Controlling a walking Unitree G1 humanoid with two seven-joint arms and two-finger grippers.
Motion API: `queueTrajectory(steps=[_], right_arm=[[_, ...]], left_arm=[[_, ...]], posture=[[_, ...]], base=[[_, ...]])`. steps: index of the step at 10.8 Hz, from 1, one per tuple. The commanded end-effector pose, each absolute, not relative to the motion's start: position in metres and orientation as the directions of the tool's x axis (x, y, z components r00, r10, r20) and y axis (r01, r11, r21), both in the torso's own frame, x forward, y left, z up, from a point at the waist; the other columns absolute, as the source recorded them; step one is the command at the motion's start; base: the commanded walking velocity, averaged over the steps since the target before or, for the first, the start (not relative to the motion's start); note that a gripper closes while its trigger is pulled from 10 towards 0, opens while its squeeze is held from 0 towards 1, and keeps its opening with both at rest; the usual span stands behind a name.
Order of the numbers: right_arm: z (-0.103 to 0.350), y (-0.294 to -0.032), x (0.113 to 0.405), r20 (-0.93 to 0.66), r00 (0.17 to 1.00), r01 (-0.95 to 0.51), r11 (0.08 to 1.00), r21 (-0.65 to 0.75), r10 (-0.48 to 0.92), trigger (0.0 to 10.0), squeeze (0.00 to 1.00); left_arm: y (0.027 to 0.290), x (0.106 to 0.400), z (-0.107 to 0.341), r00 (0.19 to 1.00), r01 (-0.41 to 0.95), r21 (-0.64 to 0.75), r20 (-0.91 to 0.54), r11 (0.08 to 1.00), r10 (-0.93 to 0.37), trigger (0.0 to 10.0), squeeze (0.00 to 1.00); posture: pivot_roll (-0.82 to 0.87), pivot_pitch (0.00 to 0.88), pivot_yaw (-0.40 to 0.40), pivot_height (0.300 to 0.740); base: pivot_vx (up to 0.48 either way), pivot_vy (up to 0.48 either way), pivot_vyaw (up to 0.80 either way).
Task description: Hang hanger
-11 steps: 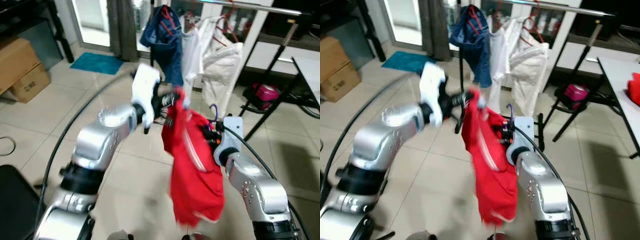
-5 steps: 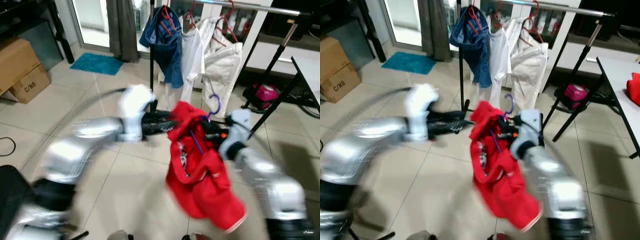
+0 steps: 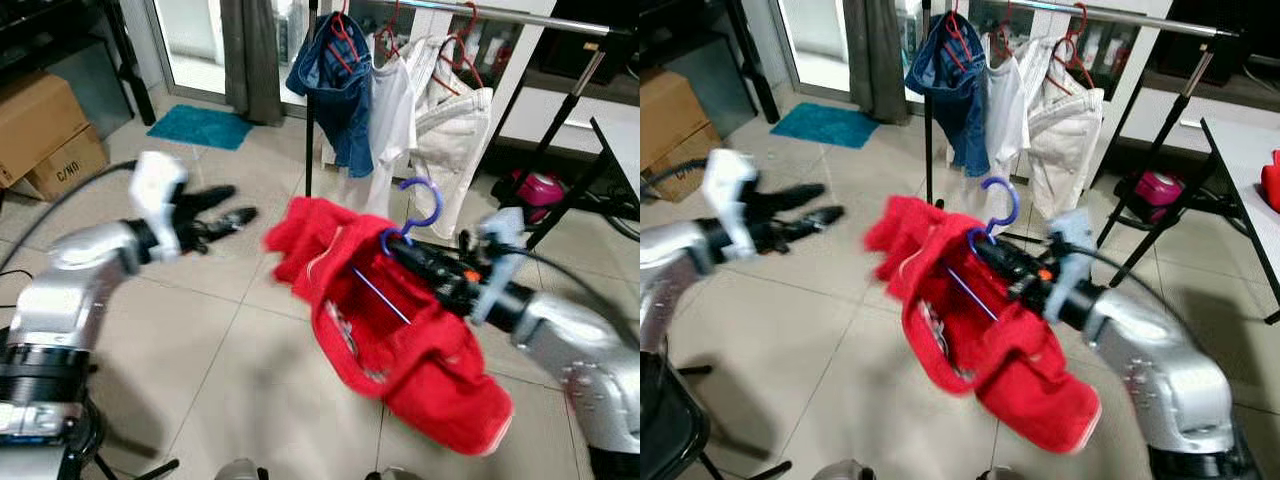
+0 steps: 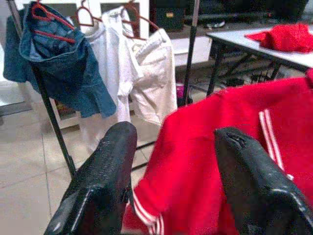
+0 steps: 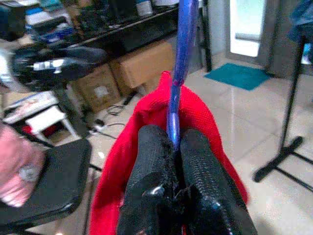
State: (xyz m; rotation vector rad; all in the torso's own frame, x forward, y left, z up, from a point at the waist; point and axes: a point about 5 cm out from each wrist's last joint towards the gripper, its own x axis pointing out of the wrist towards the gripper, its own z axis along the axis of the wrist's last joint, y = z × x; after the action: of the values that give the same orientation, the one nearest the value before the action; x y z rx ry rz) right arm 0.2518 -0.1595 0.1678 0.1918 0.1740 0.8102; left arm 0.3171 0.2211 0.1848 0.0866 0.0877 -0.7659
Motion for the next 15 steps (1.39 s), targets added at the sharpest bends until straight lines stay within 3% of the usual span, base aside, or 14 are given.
queueTrajectory(steps=[1, 2, 4, 6, 10, 11, 12, 15], right_arm=[[0.181, -0.160, 0.248, -0.028, 0.648, -0.738, 0.636, 0.226, 0.761, 10.0, 0.00], [0.186, -0.161, 0.245, -0.001, 0.621, -0.760, 0.603, 0.242, 0.783, 10.0, 0.00], [0.191, -0.163, 0.240, 0.019, 0.585, -0.786, 0.562, 0.258, 0.811, 10.0, 0.00], [0.194, -0.162, 0.238, 0.030, 0.549, -0.809, 0.523, 0.267, 0.835, 10.0, 0.00], [0.198, -0.160, 0.230, 0.037, 0.481, -0.844, 0.451, 0.290, 0.876, 10.0, 0.00], [0.199, -0.160, 0.230, 0.036, 0.480, -0.844, 0.450, 0.291, 0.877, 10.0, 0.00], [0.199, -0.160, 0.229, 0.037, 0.480, -0.844, 0.450, 0.293, 0.877, 10.0, 0.00], [0.198, -0.161, 0.230, 0.032, 0.487, -0.839, 0.457, 0.297, 0.873, 10.0, 0.00]], left_arm=[[0.229, 0.316, 0.184, 0.718, 0.693, 0.012, -0.100, 0.720, -0.689, 10.0, 0.00], [0.239, 0.311, 0.172, 0.709, 0.694, -0.033, -0.139, 0.719, -0.691, 10.0, 0.00], [0.235, 0.301, 0.153, 0.641, 0.738, -0.129, -0.173, 0.663, -0.748, 10.0, 0.00], [0.236, 0.304, 0.134, 0.677, 0.696, -0.119, -0.221, 0.708, -0.702, 10.0, 0.00], [0.228, 0.324, 0.128, 0.722, 0.657, -0.131, -0.172, 0.742, -0.670, 10.0, 0.00], [0.225, 0.324, 0.127, 0.702, 0.677, -0.145, -0.167, 0.722, -0.692, 9.0, 0.00], [0.221, 0.323, 0.126, 0.665, 0.710, -0.165, -0.163, 0.684, -0.729, 0.0, 0.00], [0.220, 0.318, 0.125, 0.636, 0.738, -0.178, -0.143, 0.652, -0.759, 0.0, 0.00]], posture=[[-0.03, 0.001, -0.002, 0.740], [-0.03, 0.002, 0.000, 0.740], [-0.03, 0.002, -0.006, 0.740], [-0.03, 0.001, -0.014, 0.740], [-0.04, 0.000, -0.016, 0.740], [-0.05, 0.000, -0.015, 0.740], [-0.05, 0.000, -0.015, 0.740], [-0.05, 0.000, -0.014, 0.740]], base=[[0.000, 0.000, 0.00], [0.000, 0.000, 0.00], [0.000, 0.000, 0.00], [0.000, 0.000, 0.00], [0.000, 0.000, 0.00], [0.000, 0.000, 0.00], [0.000, 0.000, 0.00], [0.000, 0.000, 0.00]])
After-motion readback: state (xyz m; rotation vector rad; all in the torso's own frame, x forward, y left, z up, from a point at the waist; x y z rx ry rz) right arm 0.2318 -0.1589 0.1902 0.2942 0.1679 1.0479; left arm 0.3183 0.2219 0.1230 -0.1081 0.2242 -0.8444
